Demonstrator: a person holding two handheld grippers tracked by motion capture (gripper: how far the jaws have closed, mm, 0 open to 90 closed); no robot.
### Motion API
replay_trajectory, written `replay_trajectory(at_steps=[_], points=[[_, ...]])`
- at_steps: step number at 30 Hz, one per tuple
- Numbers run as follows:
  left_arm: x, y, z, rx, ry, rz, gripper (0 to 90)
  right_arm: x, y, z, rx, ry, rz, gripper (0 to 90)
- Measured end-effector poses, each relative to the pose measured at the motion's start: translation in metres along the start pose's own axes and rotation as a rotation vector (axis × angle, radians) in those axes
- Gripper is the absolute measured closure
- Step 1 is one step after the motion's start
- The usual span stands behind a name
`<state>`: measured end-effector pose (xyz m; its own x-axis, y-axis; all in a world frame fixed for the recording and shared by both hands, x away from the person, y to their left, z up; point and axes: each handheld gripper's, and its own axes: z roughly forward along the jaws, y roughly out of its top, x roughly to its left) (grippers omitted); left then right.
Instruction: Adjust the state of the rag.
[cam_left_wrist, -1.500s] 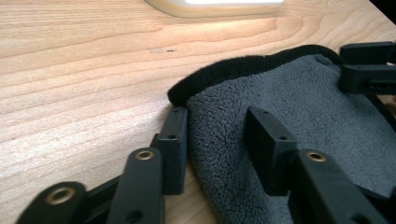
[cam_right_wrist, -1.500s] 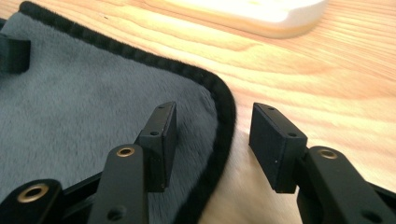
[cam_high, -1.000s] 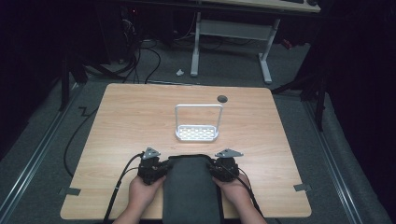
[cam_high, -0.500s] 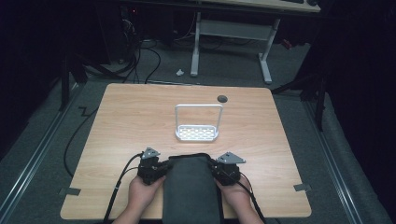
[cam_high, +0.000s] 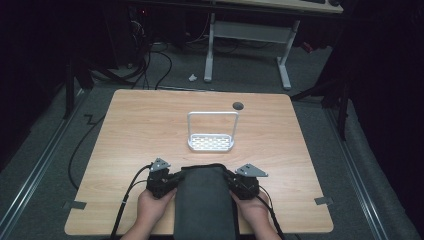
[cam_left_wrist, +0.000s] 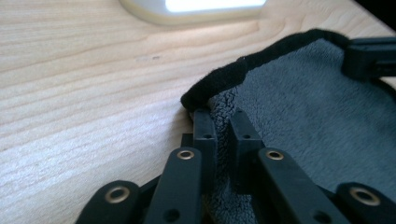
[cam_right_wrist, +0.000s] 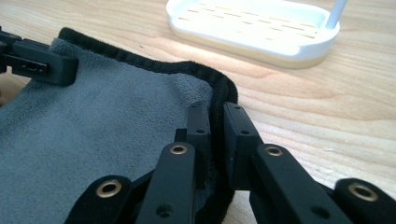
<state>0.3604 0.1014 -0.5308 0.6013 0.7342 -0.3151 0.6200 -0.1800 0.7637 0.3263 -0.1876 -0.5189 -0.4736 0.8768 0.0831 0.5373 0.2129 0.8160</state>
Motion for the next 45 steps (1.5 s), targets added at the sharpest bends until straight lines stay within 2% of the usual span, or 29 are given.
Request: replay_trajectory(at_steps=[3, 5, 8, 12, 20, 25, 45], points=[[-0.004, 0.007, -0.002, -0.035, 0.005, -0.003, 84.3, 0.000, 0.004, -0.004, -0.015, -0.008, -0.001, 82.8], [-0.007, 0.014, -0.004, -0.053, 0.012, 0.005, 84.4, -0.002, 0.008, -0.007, -0.032, -0.016, -0.023, 82.7], [-0.012, 0.023, -0.004, -0.080, 0.019, 0.017, 84.3, -0.007, 0.015, -0.010, -0.048, -0.022, -0.006, 82.8], [-0.017, 0.035, -0.005, -0.109, 0.030, 0.037, 84.4, -0.011, 0.023, -0.016, -0.076, -0.035, -0.009, 82.8], [-0.025, 0.058, -0.014, -0.167, 0.028, 0.049, 84.4, -0.015, 0.043, -0.029, -0.132, -0.054, -0.021, 82.7], [-0.031, 0.071, -0.022, -0.202, 0.040, 0.084, 84.4, -0.015, 0.056, -0.037, -0.165, -0.065, -0.028, 82.7], [-0.049, 0.102, -0.054, -0.337, 0.020, 0.136, 84.3, -0.007, 0.090, -0.071, -0.299, -0.100, -0.073, 82.7]])
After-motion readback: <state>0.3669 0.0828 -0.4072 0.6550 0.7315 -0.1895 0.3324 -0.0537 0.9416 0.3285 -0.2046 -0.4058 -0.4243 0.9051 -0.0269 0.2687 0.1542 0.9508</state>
